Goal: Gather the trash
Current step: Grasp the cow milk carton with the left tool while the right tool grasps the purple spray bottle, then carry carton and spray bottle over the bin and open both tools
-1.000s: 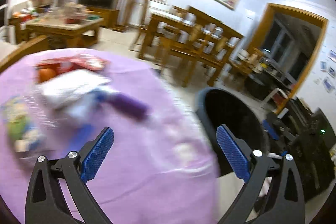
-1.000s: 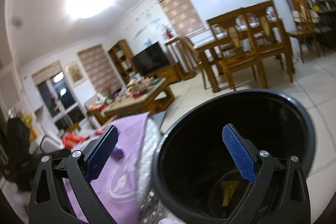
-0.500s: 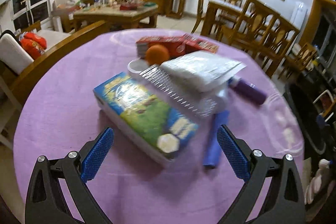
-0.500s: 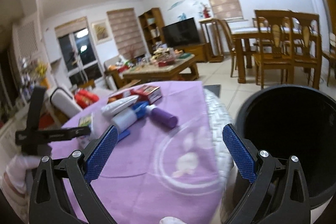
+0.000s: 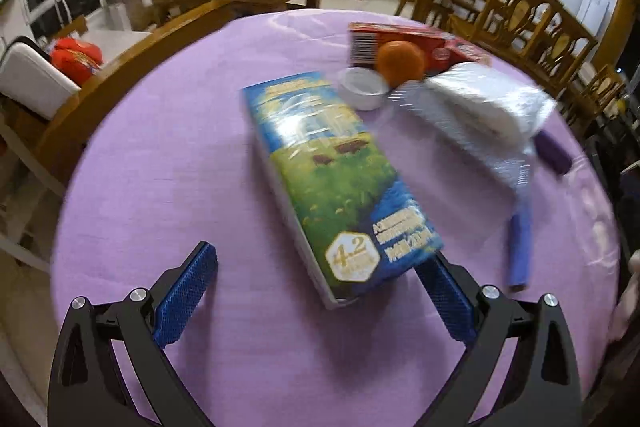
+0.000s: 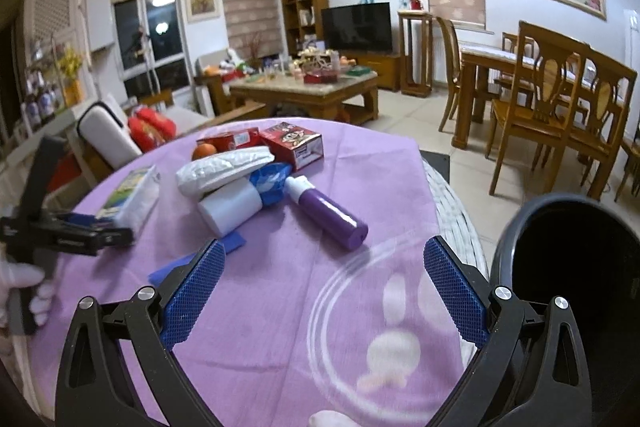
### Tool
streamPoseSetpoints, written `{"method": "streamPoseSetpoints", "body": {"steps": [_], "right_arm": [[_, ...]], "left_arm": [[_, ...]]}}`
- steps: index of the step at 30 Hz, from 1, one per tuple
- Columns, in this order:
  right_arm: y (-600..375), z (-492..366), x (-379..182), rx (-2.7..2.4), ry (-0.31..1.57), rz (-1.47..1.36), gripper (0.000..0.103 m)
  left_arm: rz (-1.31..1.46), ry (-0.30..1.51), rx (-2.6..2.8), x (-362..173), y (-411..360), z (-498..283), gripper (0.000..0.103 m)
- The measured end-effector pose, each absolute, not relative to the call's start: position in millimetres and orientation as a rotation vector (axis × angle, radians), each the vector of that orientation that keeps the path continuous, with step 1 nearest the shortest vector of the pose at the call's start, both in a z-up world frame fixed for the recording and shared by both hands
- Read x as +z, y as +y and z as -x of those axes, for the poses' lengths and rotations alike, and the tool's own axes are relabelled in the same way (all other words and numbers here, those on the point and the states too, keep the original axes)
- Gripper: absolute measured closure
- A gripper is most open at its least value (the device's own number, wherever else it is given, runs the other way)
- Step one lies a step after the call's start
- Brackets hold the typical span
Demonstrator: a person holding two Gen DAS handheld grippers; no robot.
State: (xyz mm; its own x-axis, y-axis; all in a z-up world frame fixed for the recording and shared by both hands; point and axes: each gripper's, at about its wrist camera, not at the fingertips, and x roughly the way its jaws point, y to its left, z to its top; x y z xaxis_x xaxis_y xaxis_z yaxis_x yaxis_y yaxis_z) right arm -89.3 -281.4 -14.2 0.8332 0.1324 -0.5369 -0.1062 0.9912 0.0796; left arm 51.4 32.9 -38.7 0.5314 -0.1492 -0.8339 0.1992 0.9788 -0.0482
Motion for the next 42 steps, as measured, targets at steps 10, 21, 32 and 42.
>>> {"method": "streamPoseSetpoints", "body": {"steps": [10,21,32,42], "right_arm": [[-263.6,-8.7,-32.0,0.090,0.775,0.131,0.005],[-253.3,-64.4,-59.3,0.138,0.911,0.170,0.063],[-259.3,-54.6,-56.6,0.179,0.929,0.070,0.078],[-302.1,28.7,-22.5,0.278,0.750,-0.255,0.078]], "left_arm": [[0.051,0.972,-0.201,-30.8,51.4,-63.7,0.005],[0.071,0.930,-0.214,-29.1,62.6,-81.2,0.033],[0.162,0.909,-0.295,-27.1,77.4,-84.7,0.055],[0.207,0.713,-0.398,-1.9,67.1,-43.0,0.055]]}}
